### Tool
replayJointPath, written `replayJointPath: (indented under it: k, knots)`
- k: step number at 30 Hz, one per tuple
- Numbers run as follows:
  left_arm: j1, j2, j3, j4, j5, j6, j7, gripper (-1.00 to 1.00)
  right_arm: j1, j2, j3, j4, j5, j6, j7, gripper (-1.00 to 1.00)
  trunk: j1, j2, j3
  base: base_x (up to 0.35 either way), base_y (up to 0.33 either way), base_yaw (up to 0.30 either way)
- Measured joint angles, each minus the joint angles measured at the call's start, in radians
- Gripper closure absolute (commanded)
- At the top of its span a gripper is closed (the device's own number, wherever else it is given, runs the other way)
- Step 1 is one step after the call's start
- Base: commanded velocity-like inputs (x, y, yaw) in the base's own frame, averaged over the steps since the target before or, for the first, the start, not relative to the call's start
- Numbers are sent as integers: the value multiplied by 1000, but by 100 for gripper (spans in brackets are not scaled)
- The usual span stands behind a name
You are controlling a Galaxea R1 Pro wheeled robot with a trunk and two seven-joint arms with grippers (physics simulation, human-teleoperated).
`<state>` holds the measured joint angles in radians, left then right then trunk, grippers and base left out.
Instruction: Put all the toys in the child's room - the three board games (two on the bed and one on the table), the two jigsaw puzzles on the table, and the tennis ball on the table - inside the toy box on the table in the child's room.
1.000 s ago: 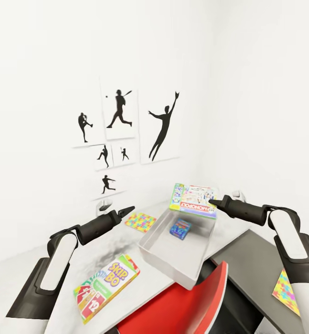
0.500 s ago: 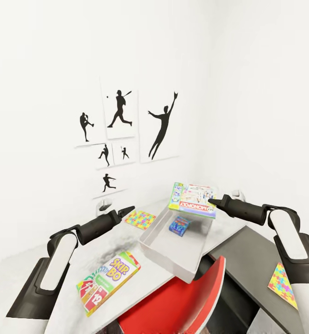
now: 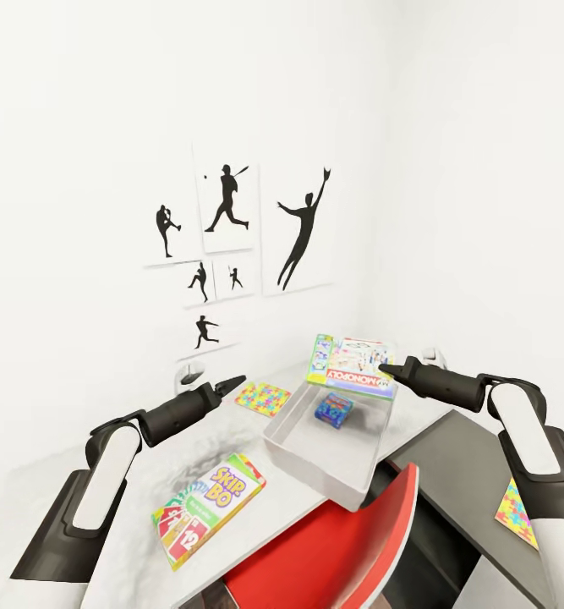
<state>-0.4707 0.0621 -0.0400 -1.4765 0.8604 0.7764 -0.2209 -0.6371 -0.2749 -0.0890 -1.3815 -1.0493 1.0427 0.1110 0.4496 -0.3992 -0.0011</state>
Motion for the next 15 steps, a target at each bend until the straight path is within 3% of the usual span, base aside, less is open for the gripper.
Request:
replayJointPath:
  k: [3,8,15]
  knots:
    - [0,0,0,-1,-1,0,0,-100,-1,3,0,0,1,0,-1,100,0,0,0,-2,5,-4]
    - [0,0,0,-2,-2,0,0,-100,-4,40,0,7,6,0,-40,100,0,0,0,-1,2,-16]
    - [2,0,0,-1,-3,-1,0,-100,1,58,0,1,7,0,-85,100,0,0,0,0,1,-6]
